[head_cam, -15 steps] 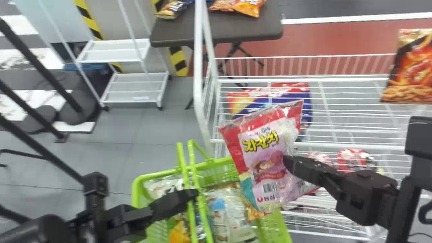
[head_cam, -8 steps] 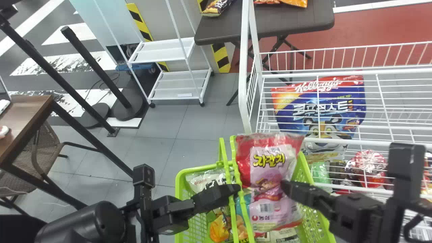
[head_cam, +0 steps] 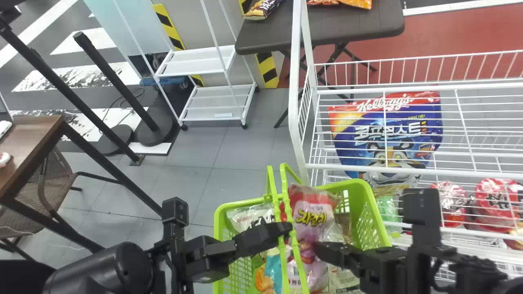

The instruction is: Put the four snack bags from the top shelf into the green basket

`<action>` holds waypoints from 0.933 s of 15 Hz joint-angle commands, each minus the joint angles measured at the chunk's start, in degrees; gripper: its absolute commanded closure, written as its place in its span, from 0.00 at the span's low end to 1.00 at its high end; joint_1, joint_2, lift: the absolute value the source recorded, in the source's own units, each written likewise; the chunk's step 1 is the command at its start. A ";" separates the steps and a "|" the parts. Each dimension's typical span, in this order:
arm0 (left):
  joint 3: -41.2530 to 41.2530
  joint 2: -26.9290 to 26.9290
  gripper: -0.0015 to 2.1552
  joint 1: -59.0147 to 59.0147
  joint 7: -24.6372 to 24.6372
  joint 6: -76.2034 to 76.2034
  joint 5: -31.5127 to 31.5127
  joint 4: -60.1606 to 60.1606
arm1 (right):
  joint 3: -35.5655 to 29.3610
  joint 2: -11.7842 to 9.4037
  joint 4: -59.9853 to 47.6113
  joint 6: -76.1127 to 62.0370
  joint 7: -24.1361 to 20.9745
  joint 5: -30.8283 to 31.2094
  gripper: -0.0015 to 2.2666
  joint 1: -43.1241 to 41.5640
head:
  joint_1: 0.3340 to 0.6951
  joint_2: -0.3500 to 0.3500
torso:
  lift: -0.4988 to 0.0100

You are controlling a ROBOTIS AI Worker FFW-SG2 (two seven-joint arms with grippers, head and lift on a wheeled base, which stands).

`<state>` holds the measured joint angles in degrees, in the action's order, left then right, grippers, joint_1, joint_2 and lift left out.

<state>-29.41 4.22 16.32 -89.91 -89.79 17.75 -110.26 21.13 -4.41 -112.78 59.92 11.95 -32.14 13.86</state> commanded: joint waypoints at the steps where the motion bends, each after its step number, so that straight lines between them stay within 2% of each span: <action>1: -0.21 0.00 0.99 0.12 -0.66 -0.24 0.09 0.05 | 0.32 -0.25 -1.21 5.61 -0.96 0.94 0.03 -1.20 | 1.00 1.00 | 0.98; 2: -0.29 0.00 0.99 0.12 -0.66 -0.24 0.09 0.05 | -1.09 -0.42 -3.41 7.72 -0.96 0.94 0.00 -0.85 | 1.00 1.00 | 0.98; 4: -0.29 0.00 0.99 0.03 -0.66 -0.24 0.09 0.13 | -5.75 -0.51 -9.30 11.41 -0.78 0.15 0.01 0.55 | 1.00 1.00 | 0.98; 7: -0.21 0.18 0.99 0.03 -0.66 -0.24 0.09 0.13 | -18.31 -0.42 -18.44 10.88 0.36 -0.20 0.02 2.84 | 1.00 1.00 | 0.98; 9: -0.21 0.27 0.99 -0.06 -0.66 -0.24 0.09 0.13 | -26.23 -0.42 -19.05 4.73 -0.43 1.56 0.03 1.08 | 1.00 0.99 | 0.98; 10: -0.03 0.27 0.99 -0.06 -0.66 -0.24 0.09 0.22 | -28.16 -0.34 -17.74 3.32 -0.96 5.16 0.03 -1.12 | 1.00 0.92 | 0.98; 11: -0.03 0.27 0.99 -0.15 -0.66 -0.24 0.09 0.22 | -28.33 -0.34 -15.98 0.33 -1.40 9.82 0.03 -2.96 | 1.00 0.73 | 0.98; 12: -0.03 0.27 0.99 -0.15 -0.66 -0.24 0.09 0.22 | -28.69 -0.34 -12.20 -5.11 -2.63 14.74 0.03 -5.33 | 1.00 0.65 | 0.98; 14: -0.03 0.27 0.99 -0.06 -0.66 -0.24 0.09 0.31 | -30.18 -0.34 -3.50 -12.15 -2.81 20.37 0.03 -10.70 | 1.00 0.52 | 0.98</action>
<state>-29.44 4.46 16.18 -89.91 -89.79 17.84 -110.01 -8.14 -4.74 -121.88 52.29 9.12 -15.76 6.72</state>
